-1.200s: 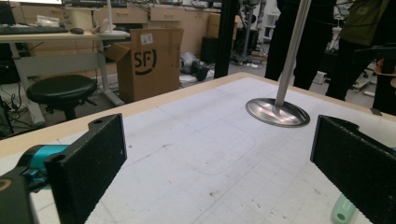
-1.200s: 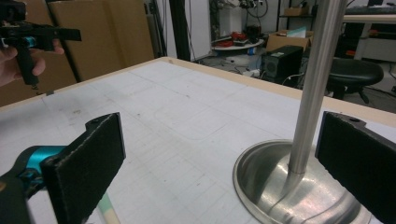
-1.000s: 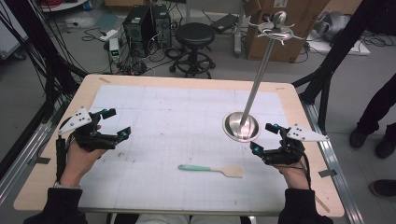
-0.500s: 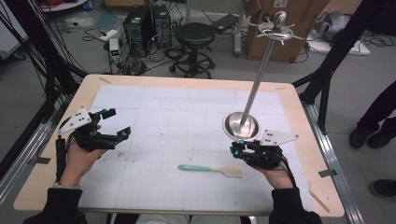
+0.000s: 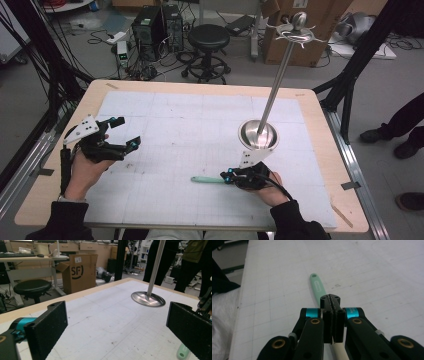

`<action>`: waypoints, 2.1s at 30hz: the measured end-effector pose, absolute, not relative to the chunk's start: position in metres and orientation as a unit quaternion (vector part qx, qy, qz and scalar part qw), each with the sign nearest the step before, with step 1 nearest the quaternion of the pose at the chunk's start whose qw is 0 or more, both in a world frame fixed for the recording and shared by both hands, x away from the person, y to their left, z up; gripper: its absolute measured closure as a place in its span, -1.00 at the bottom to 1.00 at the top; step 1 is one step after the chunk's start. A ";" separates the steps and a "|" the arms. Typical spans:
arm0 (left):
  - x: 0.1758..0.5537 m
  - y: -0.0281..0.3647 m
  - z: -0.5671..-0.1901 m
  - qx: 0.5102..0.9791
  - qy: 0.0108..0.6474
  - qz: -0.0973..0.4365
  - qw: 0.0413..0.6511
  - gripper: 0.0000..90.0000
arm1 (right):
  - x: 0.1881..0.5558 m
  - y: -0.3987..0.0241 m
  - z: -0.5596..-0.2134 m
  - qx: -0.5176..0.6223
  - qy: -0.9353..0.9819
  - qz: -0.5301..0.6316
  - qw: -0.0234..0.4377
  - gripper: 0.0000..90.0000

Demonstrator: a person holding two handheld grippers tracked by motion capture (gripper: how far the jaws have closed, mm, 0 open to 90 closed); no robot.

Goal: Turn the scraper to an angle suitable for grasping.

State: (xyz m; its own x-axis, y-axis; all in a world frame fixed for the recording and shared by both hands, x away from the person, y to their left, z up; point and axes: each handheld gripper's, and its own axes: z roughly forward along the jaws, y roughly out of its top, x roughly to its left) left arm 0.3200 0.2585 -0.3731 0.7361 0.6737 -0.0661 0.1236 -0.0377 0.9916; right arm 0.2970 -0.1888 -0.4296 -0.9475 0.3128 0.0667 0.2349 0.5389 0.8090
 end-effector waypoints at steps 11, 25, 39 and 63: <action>0.321 0.258 -0.375 0.690 0.292 0.217 0.626 -0.91 | 0.296 -0.164 -0.439 0.131 0.890 0.436 0.009 1.00; 0.320 0.259 -0.376 0.688 0.295 0.219 0.626 -0.91 | 0.310 -0.151 -0.445 0.166 0.901 0.400 0.031 1.00; 0.320 0.259 -0.377 0.690 0.296 0.219 0.623 -0.91 | 0.327 -0.161 -0.444 0.227 0.881 0.412 0.051 1.00; 0.320 0.259 -0.377 0.689 0.295 0.216 0.626 -0.91 | 0.329 -0.216 -0.443 0.282 0.876 0.386 0.059 1.00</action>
State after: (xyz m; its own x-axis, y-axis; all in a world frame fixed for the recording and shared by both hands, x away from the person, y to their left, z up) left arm 0.3201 0.2586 -0.3770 0.7327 0.6767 -0.0714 0.1351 -0.0418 0.9899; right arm 0.3294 -0.2155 -0.4426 -0.8336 0.5404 0.1139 0.4492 0.5434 0.7092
